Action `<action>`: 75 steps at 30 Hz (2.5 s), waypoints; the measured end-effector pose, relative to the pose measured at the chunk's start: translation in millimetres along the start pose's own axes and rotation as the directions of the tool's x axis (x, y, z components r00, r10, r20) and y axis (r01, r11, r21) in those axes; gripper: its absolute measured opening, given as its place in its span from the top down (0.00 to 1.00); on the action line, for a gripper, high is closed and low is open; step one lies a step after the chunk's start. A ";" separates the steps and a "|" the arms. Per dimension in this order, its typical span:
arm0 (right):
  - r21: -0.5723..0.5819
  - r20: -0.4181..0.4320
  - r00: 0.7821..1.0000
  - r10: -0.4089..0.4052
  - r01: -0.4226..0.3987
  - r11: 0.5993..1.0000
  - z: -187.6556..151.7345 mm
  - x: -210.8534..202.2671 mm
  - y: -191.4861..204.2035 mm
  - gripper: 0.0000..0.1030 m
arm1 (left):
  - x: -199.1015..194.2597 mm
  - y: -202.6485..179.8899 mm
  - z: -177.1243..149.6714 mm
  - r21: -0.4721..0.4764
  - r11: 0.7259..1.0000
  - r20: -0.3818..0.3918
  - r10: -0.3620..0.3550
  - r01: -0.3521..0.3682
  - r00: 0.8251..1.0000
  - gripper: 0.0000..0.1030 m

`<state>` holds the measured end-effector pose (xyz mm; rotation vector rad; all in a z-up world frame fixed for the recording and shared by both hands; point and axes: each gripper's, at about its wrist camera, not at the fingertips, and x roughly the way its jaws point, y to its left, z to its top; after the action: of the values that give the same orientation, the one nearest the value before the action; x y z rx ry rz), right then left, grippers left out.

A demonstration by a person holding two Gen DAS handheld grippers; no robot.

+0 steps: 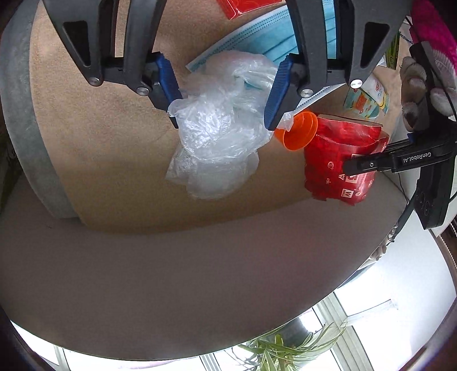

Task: Collect trash
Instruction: 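Grasp the red wrapper with the left tool while the right tool grasps the clear plastic bag, then carry the red wrapper and clear bag down to the blue basket with both tools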

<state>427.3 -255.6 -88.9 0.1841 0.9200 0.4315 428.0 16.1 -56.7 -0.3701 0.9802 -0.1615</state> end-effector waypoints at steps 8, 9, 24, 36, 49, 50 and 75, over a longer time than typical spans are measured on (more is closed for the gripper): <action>-0.005 0.052 0.999 -0.003 0.004 1.000 0.1 -15.0 -1.3 0.70 | -5.2 2.5 -1.4 -0.026 1.000 0.044 -0.013 0.014 0.999 0.83; -0.007 0.065 0.998 -0.005 0.006 1.000 0.6 -18.4 -0.4 0.71 | -8.7 3.4 -2.0 -0.026 1.000 0.056 -0.012 0.014 0.998 0.85; -0.067 0.209 0.978 0.012 0.002 0.998 -8.8 -90.9 33.6 0.75 | -90.4 16.4 -21.1 -0.018 1.000 0.199 0.009 -0.006 0.980 0.91; -0.155 0.274 0.960 0.053 -0.010 0.988 -46.7 -158.0 82.0 0.75 | -174.5 12.6 -73.9 0.012 1.000 0.286 -0.011 0.008 0.958 0.91; -0.252 0.268 0.953 0.141 -0.072 0.965 -120.1 -206.6 122.7 0.75 | -241.3 5.9 -168.3 0.059 0.997 0.324 -0.067 0.050 0.944 0.91; -0.256 0.263 0.953 0.151 -0.081 0.963 -125.9 -208.7 124.9 0.75 | -245.1 6.7 -175.0 0.057 0.997 0.327 -0.071 0.056 0.942 0.91; -0.270 0.072 0.957 0.281 -0.253 0.929 -269.2 -225.3 129.5 0.75 | -258.4 58.9 -367.6 -0.081 0.992 0.200 -0.081 0.099 0.976 0.91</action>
<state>56.2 -245.0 -42.4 0.0927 0.7238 0.7830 -22.8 62.1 -61.5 -0.5046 0.7780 -0.1602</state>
